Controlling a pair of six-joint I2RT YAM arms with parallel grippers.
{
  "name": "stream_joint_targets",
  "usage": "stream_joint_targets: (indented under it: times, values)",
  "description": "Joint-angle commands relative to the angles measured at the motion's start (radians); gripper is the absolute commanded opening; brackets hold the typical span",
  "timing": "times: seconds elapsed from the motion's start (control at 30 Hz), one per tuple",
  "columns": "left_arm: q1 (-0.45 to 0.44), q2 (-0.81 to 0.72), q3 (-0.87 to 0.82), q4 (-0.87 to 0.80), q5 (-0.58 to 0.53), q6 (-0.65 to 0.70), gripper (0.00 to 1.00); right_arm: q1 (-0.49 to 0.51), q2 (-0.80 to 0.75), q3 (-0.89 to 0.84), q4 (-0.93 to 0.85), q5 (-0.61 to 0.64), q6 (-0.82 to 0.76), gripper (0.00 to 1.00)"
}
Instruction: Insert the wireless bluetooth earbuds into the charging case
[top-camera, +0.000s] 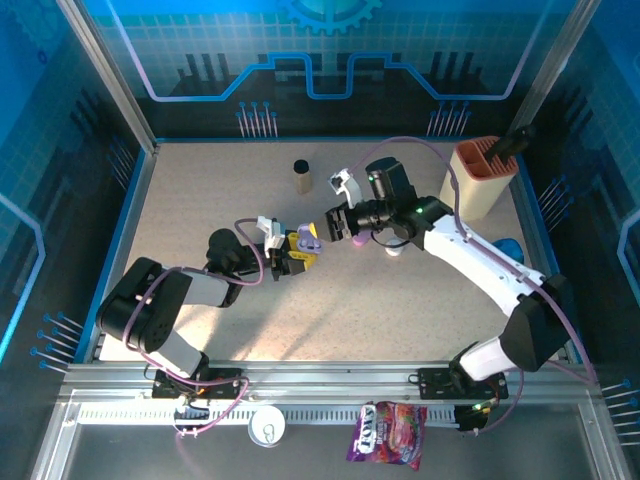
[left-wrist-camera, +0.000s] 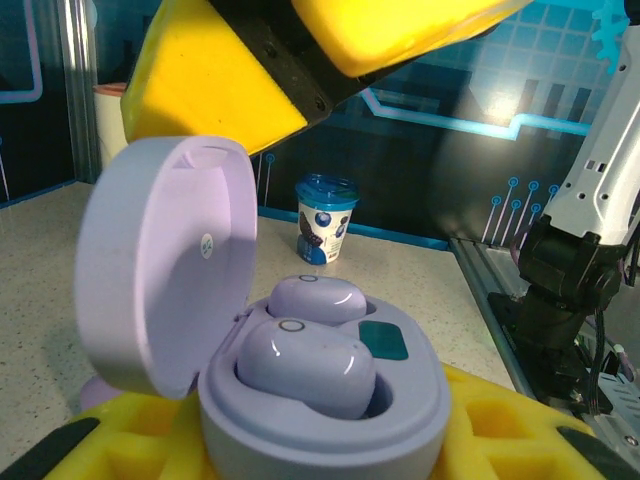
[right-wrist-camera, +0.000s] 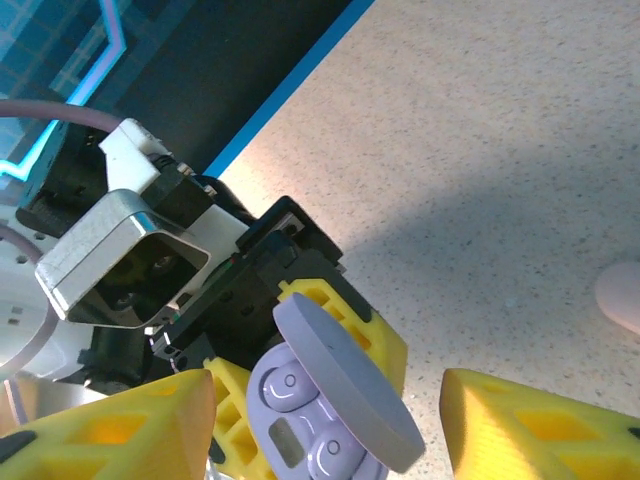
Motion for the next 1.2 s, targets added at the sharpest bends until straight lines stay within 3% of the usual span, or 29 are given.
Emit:
stream_joint_targets:
  times: [0.0,0.23,0.4,0.53,0.73,1.0,1.17]
  values:
    - [-0.008,-0.023,0.000,0.028,0.011,-0.006,0.31,-0.011,0.021,0.049,-0.008,-0.119,-0.038,0.58]
    - [-0.008,-0.020,0.006,0.028,-0.018,-0.015,0.31,-0.010,0.012,0.043,-0.074,-0.217,-0.081,0.53]
    - [-0.008,-0.030,0.009,0.027,-0.029,-0.011,0.31,-0.021,-0.029,-0.001,-0.023,-0.193,-0.041,0.53]
    - [-0.010,-0.048,0.011,0.029,-0.056,0.001,0.31,-0.076,-0.098,-0.105,0.138,-0.126,0.176,0.60]
    - [-0.043,-0.078,0.020,0.028,-0.148,0.078,0.30,-0.126,-0.130,-0.217,0.243,-0.213,0.480,0.70]
    - [-0.081,-0.099,0.042,0.028,-0.201,0.128,0.30,-0.124,-0.129,-0.360,0.583,-0.331,0.786,0.69]
    - [-0.098,-0.103,0.036,0.028,-0.209,0.134,0.30,-0.107,-0.102,-0.377,0.710,-0.367,0.858,0.59]
